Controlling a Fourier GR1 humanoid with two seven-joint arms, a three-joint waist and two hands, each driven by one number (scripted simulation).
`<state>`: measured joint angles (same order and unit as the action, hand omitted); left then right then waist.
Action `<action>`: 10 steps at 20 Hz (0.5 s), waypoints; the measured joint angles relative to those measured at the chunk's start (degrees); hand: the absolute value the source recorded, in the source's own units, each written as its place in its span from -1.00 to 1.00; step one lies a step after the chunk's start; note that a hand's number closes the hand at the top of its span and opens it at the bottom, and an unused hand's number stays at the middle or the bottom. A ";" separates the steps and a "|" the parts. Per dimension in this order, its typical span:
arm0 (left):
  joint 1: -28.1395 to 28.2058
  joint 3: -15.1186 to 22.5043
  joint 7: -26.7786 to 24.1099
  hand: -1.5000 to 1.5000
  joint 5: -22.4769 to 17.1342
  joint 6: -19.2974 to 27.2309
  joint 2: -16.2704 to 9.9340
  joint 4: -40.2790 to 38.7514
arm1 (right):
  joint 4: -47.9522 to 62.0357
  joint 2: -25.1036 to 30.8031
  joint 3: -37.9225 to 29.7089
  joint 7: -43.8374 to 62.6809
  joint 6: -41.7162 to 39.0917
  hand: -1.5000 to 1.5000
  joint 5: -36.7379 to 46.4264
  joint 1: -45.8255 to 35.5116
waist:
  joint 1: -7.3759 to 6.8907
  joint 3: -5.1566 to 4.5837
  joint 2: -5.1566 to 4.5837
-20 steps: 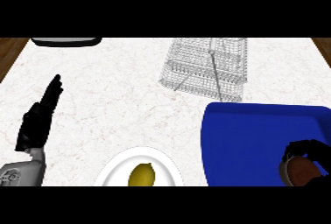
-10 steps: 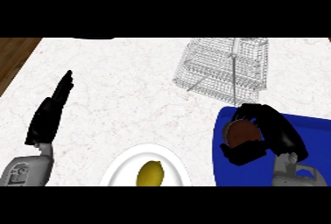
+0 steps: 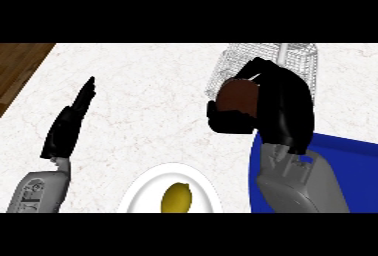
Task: Pick the cupcake from the tray and place it in the tiered basket
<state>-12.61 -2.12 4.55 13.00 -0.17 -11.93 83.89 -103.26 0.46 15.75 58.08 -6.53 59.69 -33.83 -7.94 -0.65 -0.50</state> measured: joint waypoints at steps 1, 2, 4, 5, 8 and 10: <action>-0.09 0.10 0.05 0.00 0.07 -0.03 0.01 0.03 | 1.54 -0.04 0.66 1.13 1.18 1.00 1.97 -2.64 | -0.15 0.02 0.02; -0.37 0.04 -0.02 0.00 0.00 -0.09 0.00 -0.22 | 3.22 -0.07 1.38 2.10 2.21 1.00 3.86 -5.25 | -0.11 0.03 -0.04; -0.82 0.14 0.05 0.00 0.10 0.09 0.25 -0.46 | 7.06 -0.08 2.45 3.79 3.27 1.00 7.15 -10.70 | 0.01 0.06 -0.04; -1.04 0.04 0.26 0.00 0.17 0.24 0.25 -0.54 | 9.15 -0.07 2.75 4.52 3.39 1.00 8.77 -13.43 | 0.30 0.08 0.01; -1.52 -0.41 0.70 0.00 0.13 0.24 -0.10 -0.77 | 16.09 0.01 3.19 6.70 3.50 1.00 10.68 -21.11 | 0.58 0.16 0.00; -1.40 -0.43 0.45 0.00 0.15 0.39 0.05 -0.87 | 20.80 0.05 2.62 7.65 3.65 1.00 9.92 -26.28 | 0.80 0.22 -0.05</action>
<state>-14.01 -2.56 5.00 13.15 0.22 -11.89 83.03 -82.46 0.51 18.37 65.73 -2.87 69.60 -60.11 -7.14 -0.43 -0.55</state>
